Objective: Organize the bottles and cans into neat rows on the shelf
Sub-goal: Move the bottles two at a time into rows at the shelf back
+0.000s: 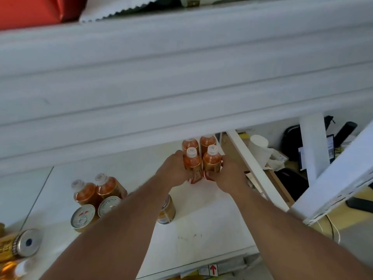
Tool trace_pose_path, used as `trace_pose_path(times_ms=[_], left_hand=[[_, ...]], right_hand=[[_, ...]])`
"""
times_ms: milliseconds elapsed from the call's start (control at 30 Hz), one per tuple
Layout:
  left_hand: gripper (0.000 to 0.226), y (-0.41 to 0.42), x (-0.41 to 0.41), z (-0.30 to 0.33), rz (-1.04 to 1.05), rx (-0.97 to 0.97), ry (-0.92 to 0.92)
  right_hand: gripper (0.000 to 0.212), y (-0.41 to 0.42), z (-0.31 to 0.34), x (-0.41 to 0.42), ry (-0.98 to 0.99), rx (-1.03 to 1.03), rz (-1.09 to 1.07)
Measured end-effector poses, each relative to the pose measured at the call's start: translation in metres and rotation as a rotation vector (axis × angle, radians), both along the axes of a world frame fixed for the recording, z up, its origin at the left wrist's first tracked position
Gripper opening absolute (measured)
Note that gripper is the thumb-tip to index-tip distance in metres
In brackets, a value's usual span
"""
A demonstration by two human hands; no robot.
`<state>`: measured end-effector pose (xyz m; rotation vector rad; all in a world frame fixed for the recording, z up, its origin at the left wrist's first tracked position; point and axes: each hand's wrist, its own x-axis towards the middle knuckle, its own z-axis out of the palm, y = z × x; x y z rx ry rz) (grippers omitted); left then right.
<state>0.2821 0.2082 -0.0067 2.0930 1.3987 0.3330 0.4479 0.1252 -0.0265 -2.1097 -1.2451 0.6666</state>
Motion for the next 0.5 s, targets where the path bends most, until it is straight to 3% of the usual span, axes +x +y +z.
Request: trace_pose_path(times_ms=[167,367,500], left_hand=[[0.061,0.0037,0.0057,-0.0048,0.05,0.0,0.023],[0.058,0.0038,0.0104,-0.0084,0.102,0.022,0.034],[0.058,0.0036,0.0062,-0.0097,0.13,0.017,0.042]], right_hand=[[0.054,0.0046,0.0028,0.003,-0.026,0.019,-0.014],[0.041,0.0098,0.0038,0.0024,0.007,0.019,-0.052],[0.049,0.0082,-0.0003,0.0021,0.049,0.005,-0.069]])
